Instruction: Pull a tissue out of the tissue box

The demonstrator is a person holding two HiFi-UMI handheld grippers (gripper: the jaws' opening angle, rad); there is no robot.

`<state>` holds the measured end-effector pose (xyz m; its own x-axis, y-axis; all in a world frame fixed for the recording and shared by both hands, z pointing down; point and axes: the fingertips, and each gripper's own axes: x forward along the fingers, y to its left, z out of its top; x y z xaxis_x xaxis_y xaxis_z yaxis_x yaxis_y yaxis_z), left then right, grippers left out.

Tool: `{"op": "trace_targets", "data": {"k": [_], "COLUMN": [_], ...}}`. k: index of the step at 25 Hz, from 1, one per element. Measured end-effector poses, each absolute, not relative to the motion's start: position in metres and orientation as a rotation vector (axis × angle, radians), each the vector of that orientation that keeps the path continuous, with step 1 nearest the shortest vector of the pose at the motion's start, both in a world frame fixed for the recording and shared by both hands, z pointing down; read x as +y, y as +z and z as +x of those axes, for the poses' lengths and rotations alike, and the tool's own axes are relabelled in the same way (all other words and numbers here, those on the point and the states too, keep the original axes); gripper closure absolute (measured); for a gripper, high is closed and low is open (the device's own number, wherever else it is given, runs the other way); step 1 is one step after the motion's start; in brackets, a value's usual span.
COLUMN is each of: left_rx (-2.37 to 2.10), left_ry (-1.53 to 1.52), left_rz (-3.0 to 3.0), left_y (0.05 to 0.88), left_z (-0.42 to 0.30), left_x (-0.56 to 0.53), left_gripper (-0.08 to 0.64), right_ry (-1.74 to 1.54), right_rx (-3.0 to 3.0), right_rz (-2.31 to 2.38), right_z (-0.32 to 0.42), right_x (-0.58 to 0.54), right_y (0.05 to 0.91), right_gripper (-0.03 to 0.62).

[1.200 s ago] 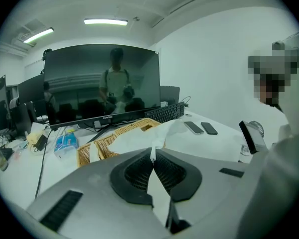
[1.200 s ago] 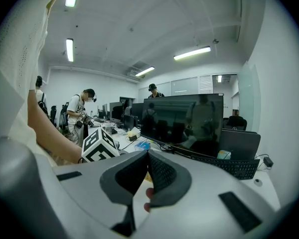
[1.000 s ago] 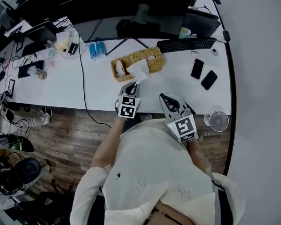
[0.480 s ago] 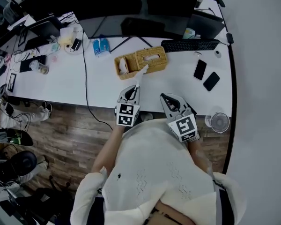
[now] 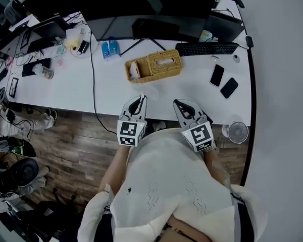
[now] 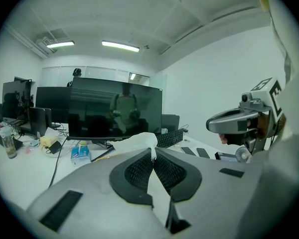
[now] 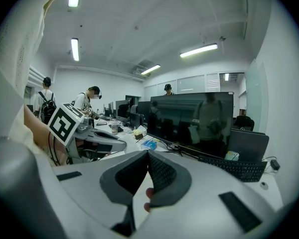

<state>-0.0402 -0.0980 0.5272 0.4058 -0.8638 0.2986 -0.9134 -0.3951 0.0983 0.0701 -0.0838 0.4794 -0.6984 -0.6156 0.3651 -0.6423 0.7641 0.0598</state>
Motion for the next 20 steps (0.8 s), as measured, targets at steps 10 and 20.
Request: {"op": "trace_targets", "data": {"k": [10, 20], "left_rx": [-1.611, -1.589], "left_ry": [0.236, 0.176], "left_rz": [2.456, 2.468], "left_y": [0.499, 0.492], "left_z": [-0.048, -0.030], "left_x": [-0.074, -0.073], "left_gripper": [0.546, 0.546], "right_ry": [0.116, 0.118], "right_rx": [-2.583, -2.623], "right_rz": [0.986, 1.010], "right_z": [0.080, 0.085], "right_x": [-0.089, -0.097], "right_y": [0.482, 0.468], "right_gripper": [0.591, 0.591]}}
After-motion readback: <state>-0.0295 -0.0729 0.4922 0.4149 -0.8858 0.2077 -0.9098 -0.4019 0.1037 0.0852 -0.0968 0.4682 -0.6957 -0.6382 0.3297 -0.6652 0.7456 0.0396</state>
